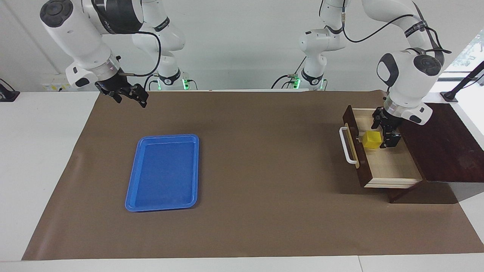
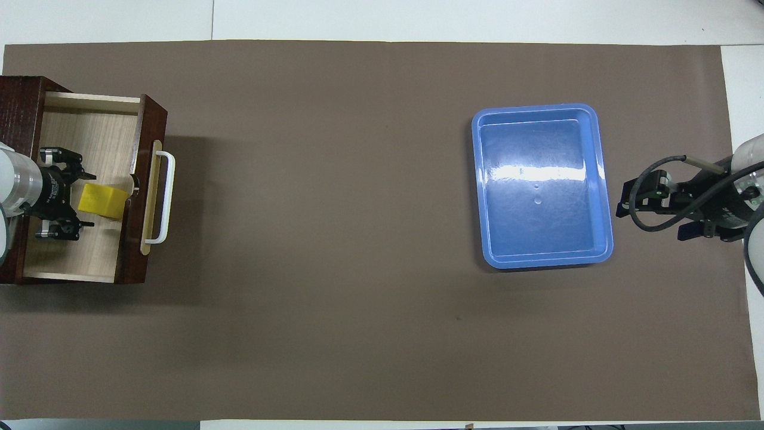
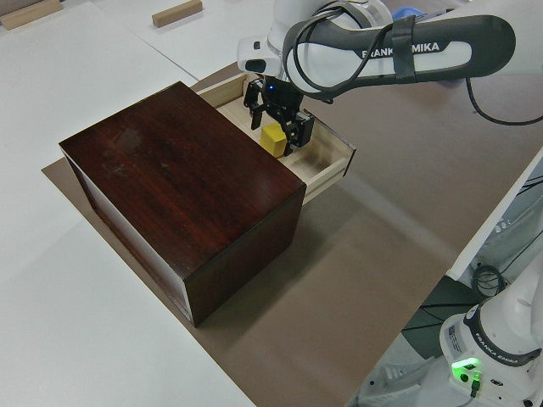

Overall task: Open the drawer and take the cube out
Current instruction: 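Grasp the yellow cube in the drawer with the left gripper, then lift the cube with the left gripper while the right gripper approaches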

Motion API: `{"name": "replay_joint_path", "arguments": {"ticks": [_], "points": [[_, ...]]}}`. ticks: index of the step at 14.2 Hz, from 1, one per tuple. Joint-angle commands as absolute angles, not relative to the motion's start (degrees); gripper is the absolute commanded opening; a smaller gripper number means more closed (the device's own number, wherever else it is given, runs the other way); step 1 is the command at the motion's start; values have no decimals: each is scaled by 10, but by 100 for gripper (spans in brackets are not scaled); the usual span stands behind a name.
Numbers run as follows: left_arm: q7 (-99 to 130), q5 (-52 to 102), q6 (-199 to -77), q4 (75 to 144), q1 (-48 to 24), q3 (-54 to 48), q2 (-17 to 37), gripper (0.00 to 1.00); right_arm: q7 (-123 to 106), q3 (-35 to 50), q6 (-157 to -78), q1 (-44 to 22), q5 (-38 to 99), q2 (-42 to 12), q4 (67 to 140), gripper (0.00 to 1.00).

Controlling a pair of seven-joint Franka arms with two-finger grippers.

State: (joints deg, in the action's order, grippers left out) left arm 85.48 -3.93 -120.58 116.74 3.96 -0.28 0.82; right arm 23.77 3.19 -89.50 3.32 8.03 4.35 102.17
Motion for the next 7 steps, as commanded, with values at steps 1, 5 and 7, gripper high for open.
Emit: {"name": "replay_joint_path", "arguments": {"ticks": [1, 5, 7], "points": [[868, -25, -1216, 1179, 47, -7, -4, 22, 333, 33, -926, 22, 119, 74, 1072, 100], [863, -19, -1170, 1131, 47, -6, 6, 0, 470, 33, -948, 11, 195, 59, 1084, 100], [867, -19, -1054, 1014, 37, -10, 31, 0, 554, 33, -979, -6, 246, 39, 1090, 100]]}}
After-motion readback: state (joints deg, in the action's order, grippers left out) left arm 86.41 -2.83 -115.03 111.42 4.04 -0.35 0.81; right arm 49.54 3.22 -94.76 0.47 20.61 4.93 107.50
